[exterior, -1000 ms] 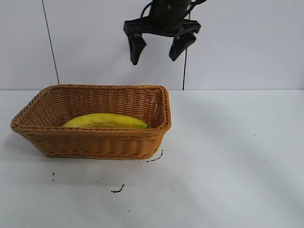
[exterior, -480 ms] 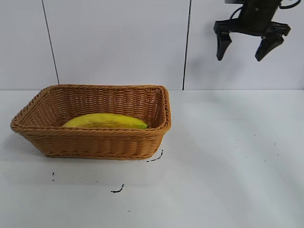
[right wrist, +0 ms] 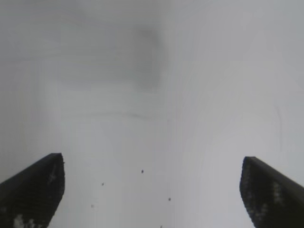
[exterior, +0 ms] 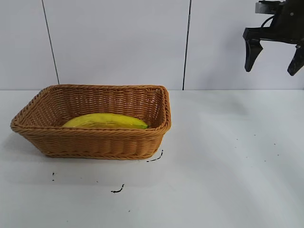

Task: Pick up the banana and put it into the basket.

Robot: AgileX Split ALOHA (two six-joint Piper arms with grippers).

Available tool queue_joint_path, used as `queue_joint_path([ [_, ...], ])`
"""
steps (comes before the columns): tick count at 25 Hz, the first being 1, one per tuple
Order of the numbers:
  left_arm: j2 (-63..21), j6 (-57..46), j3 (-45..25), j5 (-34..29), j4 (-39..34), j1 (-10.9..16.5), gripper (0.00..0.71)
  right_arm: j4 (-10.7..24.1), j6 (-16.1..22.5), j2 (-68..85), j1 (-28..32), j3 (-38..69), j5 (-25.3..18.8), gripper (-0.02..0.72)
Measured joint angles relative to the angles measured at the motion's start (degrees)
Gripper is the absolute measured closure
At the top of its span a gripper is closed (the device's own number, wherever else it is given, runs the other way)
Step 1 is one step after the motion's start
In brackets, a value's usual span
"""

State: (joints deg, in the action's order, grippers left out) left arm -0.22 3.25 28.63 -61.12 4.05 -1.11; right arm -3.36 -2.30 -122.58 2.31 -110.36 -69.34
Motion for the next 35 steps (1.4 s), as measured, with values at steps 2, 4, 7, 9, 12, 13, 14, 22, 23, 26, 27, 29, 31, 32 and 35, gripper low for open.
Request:
queue_joint_path([
  [2, 0.0, 0.0, 0.0, 0.0, 0.0, 0.0, 0.017, -0.2, 0.0, 3.7, 0.0, 5.9, -0.1, 0.013],
  [4, 0.0, 0.0, 0.0, 0.0, 0.0, 0.0, 0.017, -0.2, 0.0, 8.1, 0.0, 11.2, -0.2, 0.013],
  [7, 0.0, 0.0, 0.0, 0.0, 0.0, 0.0, 0.017, -0.3, 0.0, 14.6, 0.0, 19.3, -0.1, 0.013],
  [9, 0.0, 0.0, 0.0, 0.0, 0.0, 0.0, 0.017, -0.4, 0.0, 18.9, 0.0, 25.0, -0.1, 0.013],
  [12, 0.0, 0.0, 0.0, 0.0, 0.0, 0.0, 0.017, -0.4, 0.0, 26.3, 0.0, 33.2, -0.1, 0.013],
  [13, 0.0, 0.0, 0.0, 0.0, 0.0, 0.0, 0.017, -0.4, 0.0, 28.4, 0.0, 36.1, -0.1, 0.013],
  [14, 0.0, 0.0, 0.0, 0.0, 0.0, 0.0, 0.017, -0.4, 0.0, 31.0, 0.0, 38.5, -0.1, 0.013],
  [22, 0.0, 0.0, 0.0, 0.0, 0.0, 0.0, 0.017, -0.6, 0.0, 51.5, 0.0, 59.6, 0.1, 0.013],
  [23, 0.0, 0.0, 0.0, 0.0, 0.0, 0.0, 0.017, -0.6, 0.0, 54.2, 0.0, 62.0, 0.5, 0.013],
  [26, 0.0, 0.0, 0.0, 0.0, 0.0, 0.0, 0.017, -0.6, 0.0, 61.8, 0.0, 68.6, 3.0, 0.013],
  [27, 0.0, 0.0, 0.0, 0.1, 0.0, 0.0, 0.017, -0.6, 0.0, 64.1, 0.0, 70.8, 4.3, 0.013],
  [29, 0.0, 0.0, 0.0, 0.1, 0.0, 0.0, 0.017, -0.6, 0.0, 69.7, 0.0, 74.5, 6.5, 0.013],
  [31, 0.0, 0.0, 0.0, 0.1, 0.0, 0.0, 0.017, -0.6, 0.0, 74.8, 0.0, 78.3, 7.9, 0.013],
  [32, 0.0, 0.0, 0.0, 0.1, 0.0, 0.0, 0.017, -0.6, 0.0, 77.6, 0.0, 79.7, 8.5, 0.013],
  [35, 0.0, 0.0, 0.0, 0.1, 0.0, 0.0, 0.017, -0.7, 0.0, 85.5, 0.0, 81.3, 10.1, 0.013],
])
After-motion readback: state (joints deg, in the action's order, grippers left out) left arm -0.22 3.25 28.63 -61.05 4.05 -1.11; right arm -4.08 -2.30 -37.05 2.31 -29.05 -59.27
